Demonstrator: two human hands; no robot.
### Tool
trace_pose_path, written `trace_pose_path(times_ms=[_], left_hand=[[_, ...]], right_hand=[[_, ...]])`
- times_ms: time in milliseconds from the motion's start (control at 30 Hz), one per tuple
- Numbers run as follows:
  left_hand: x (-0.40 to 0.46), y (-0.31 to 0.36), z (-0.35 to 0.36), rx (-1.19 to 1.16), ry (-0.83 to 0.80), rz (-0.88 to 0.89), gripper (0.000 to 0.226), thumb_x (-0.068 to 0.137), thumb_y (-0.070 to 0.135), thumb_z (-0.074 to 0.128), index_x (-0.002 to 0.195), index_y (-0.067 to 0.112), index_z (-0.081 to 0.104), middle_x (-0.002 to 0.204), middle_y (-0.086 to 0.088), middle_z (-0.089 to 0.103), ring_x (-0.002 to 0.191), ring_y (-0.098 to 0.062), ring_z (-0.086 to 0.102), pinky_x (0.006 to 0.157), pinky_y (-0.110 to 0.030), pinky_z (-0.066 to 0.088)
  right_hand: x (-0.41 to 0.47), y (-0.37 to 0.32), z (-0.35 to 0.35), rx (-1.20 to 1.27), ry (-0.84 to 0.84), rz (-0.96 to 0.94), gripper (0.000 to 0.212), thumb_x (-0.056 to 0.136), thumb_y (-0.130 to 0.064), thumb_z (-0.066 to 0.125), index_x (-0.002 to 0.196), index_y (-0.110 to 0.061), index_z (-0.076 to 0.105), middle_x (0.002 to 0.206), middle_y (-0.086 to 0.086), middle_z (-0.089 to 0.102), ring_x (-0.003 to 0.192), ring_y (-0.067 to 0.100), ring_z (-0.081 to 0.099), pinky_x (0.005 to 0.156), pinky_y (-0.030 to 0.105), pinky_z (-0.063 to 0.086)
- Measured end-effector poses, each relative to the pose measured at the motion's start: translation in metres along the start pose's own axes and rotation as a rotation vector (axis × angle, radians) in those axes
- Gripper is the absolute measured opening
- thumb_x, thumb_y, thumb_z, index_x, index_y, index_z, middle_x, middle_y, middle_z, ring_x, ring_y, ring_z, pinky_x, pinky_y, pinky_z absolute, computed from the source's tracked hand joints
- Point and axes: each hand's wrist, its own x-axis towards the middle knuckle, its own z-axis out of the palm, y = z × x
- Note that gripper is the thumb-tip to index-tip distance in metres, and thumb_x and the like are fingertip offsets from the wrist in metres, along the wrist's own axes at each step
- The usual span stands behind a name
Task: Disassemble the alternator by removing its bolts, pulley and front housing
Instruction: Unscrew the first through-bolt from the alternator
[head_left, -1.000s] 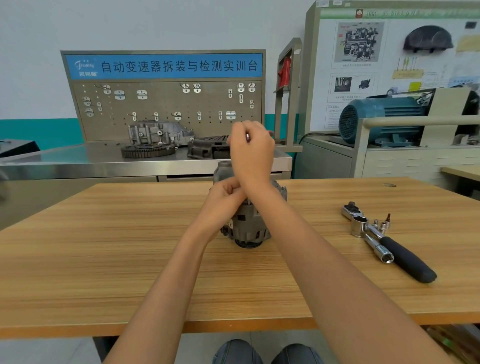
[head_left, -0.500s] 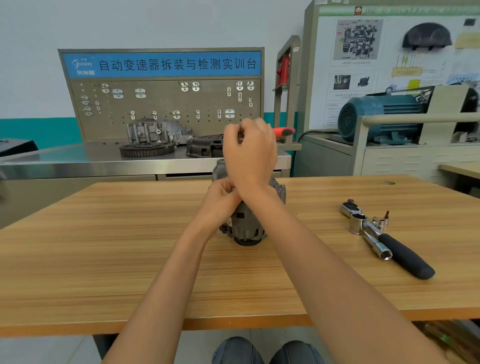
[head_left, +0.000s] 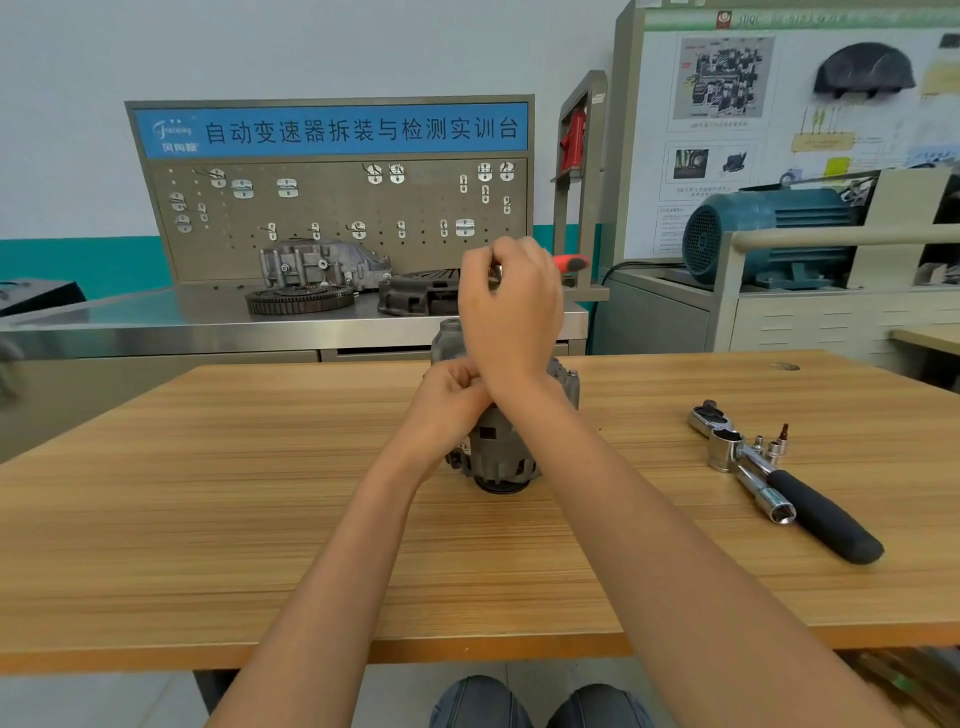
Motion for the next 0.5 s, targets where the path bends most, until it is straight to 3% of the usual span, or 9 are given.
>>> trace_pose_path(times_ms=[100,233,300,367,400,500], left_hand=[[0.002,-0.001,0.001,0.018,0.009,-0.008,0.059,0.092,0.001,0.050,0.045,0.034,0.064,0.045,0.015,0.056,0.046,0.005,0.050,0.047,-0.009,0.037],[0.003,-0.001,0.001,-0.027,-0.006,0.003,0.032,0.093,0.018,0.056,0.072,0.034,0.073,0.073,0.014,0.072,0.071,0.002,0.066,0.060,-0.011,0.046],[0.003,-0.001,0.001,-0.047,-0.026,0.007,0.019,0.093,0.023,0.056,0.086,0.031,0.072,0.084,0.011,0.074,0.081,-0.001,0.068,0.064,-0.011,0.047],[0.002,-0.001,0.001,-0.034,-0.024,0.010,0.016,0.093,0.025,0.056,0.090,0.029,0.072,0.087,0.009,0.074,0.084,-0.003,0.068,0.068,-0.012,0.047],[0.002,-0.001,0.000,-0.026,-0.026,0.013,0.017,0.093,0.025,0.056,0.090,0.028,0.072,0.087,0.009,0.074,0.084,-0.004,0.068,0.068,-0.013,0.047],[0.000,0.000,0.000,-0.023,-0.019,0.020,0.028,0.094,0.018,0.055,0.078,0.031,0.074,0.076,0.012,0.073,0.074,0.001,0.067,0.063,-0.010,0.046]], right_hand=[[0.003,-0.003,-0.001,0.046,-0.012,0.038,0.033,0.088,-0.010,0.048,0.056,-0.018,0.040,0.064,-0.005,0.040,0.069,0.018,0.042,0.063,0.029,0.035],[0.013,-0.004,-0.007,0.401,-0.204,0.337,0.038,0.089,-0.006,0.043,0.051,-0.011,0.046,0.057,-0.002,0.048,0.058,0.005,0.047,0.061,0.021,0.038],[0.019,-0.004,-0.011,0.546,-0.283,0.467,0.040,0.088,-0.008,0.041,0.048,-0.012,0.045,0.060,-0.002,0.055,0.065,0.000,0.056,0.073,0.019,0.039],[0.023,-0.001,-0.012,0.642,-0.321,0.530,0.042,0.086,-0.009,0.039,0.045,-0.014,0.044,0.060,-0.002,0.058,0.075,0.005,0.061,0.089,0.028,0.039],[0.023,-0.001,-0.012,0.655,-0.322,0.535,0.042,0.086,-0.009,0.039,0.045,-0.014,0.044,0.060,-0.002,0.058,0.075,0.006,0.061,0.089,0.027,0.039],[0.015,-0.004,-0.008,0.534,-0.235,0.404,0.037,0.087,-0.004,0.042,0.051,-0.010,0.047,0.062,0.000,0.054,0.068,0.007,0.054,0.064,0.011,0.041]])
